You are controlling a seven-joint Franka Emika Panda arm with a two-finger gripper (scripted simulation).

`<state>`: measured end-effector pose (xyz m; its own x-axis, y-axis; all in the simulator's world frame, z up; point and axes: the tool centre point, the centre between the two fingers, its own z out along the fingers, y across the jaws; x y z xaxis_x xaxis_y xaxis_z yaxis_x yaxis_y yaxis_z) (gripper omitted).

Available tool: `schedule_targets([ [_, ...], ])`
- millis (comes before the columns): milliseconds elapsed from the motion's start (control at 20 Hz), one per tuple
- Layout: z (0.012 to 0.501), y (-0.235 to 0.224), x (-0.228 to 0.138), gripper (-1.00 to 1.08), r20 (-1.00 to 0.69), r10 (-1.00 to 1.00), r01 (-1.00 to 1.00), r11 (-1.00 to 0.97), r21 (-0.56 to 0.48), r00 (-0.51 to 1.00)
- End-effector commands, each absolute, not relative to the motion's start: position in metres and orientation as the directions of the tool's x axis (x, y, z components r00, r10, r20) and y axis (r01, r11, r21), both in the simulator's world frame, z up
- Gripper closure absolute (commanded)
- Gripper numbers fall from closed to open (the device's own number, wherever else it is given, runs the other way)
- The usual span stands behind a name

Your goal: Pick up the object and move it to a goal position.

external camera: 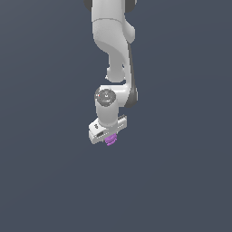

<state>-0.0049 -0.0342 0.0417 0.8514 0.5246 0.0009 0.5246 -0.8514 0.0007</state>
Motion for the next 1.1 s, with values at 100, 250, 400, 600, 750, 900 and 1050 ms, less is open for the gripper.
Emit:
schedule_targets([
  [100, 0.041, -0.034, -0.005, 1.08, 0.0, 0.525, 0.525, -0.851, 0.0, 0.851],
  [250, 0.041, -0.034, -0.005, 1.08, 0.0, 0.525, 0.525, -0.851, 0.0, 0.851],
  [400, 0.042, -0.033, -0.004, 1.08, 0.001, 0.525, 0.525, -0.851, 0.001, 0.851],
  [600, 0.047, -0.024, 0.003, 1.08, 0.001, 0.525, 0.525, -0.851, 0.001, 0.851],
  [750, 0.052, -0.012, 0.011, 1.08, 0.001, 0.525, 0.525, -0.851, 0.001, 0.851],
  [900, 0.06, 0.003, 0.023, 1.08, 0.001, 0.525, 0.525, -0.851, 0.001, 0.851],
  [1050, 0.066, 0.017, 0.033, 1.08, 0.0, 0.525, 0.525, -0.851, 0.0, 0.851],
])
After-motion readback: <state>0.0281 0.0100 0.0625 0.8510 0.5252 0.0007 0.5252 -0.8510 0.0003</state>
